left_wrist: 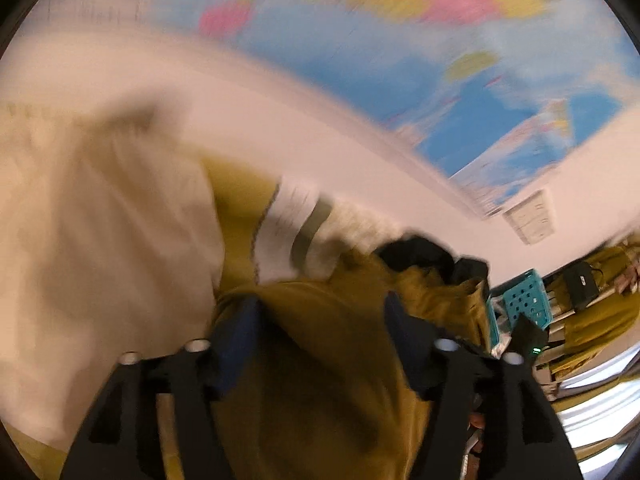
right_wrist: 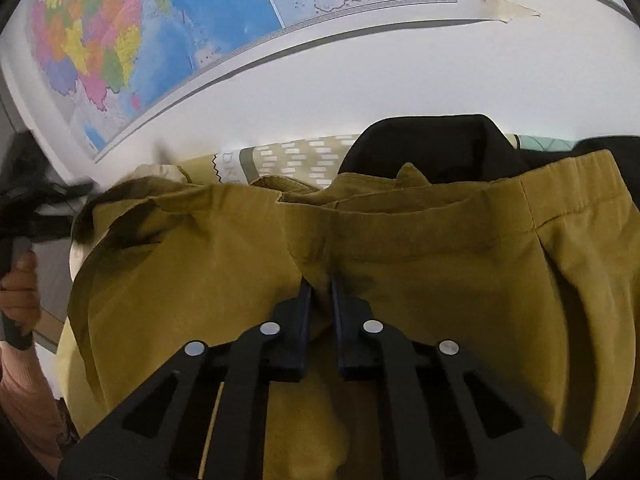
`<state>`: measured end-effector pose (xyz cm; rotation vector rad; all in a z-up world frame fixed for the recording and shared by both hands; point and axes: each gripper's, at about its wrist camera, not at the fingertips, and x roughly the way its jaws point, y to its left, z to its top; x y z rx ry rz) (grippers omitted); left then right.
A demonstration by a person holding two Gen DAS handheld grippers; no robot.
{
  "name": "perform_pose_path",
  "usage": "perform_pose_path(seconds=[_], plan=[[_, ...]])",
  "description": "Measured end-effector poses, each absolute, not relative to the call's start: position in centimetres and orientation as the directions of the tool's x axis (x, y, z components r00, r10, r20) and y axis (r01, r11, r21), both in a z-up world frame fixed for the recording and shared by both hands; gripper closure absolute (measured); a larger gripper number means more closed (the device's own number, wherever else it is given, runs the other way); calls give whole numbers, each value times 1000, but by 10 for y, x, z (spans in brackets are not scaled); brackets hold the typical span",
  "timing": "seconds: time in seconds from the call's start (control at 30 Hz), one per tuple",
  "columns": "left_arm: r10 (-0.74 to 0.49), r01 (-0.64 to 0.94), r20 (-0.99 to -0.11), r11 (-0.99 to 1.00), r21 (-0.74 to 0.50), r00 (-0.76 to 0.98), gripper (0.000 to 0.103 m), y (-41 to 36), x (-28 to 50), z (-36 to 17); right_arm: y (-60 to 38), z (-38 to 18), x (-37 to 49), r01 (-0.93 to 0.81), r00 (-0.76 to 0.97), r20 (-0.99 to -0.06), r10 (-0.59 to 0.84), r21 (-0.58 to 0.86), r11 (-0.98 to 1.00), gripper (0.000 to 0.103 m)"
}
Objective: Fold large clothes
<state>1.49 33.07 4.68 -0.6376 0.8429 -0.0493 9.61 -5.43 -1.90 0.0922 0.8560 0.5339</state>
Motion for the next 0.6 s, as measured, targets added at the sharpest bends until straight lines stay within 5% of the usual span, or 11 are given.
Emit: perform_pose_path(seconds=[0.17, 0.43, 0.53, 0.6], plan=[[-276, -43, -583, 880, -473, 764, 26, 309, -14, 86, -52, -12, 101, -416, 565, -675, 475, 264, 870, 97], [-306, 56, -769, 941, -333, 561, 27, 234, 14, 1, -37, -18, 118, -413, 556, -708, 435, 219, 884, 97], [-245, 33, -806, 962, -271, 538, 29, 224, 18, -22, -47, -7, 108, -415, 560, -691, 457, 243, 877, 86], [-227, 35, -802, 968, -249, 553, 29, 225, 17, -25, -63, 9, 89, -430, 587, -651, 481, 253, 867, 57]])
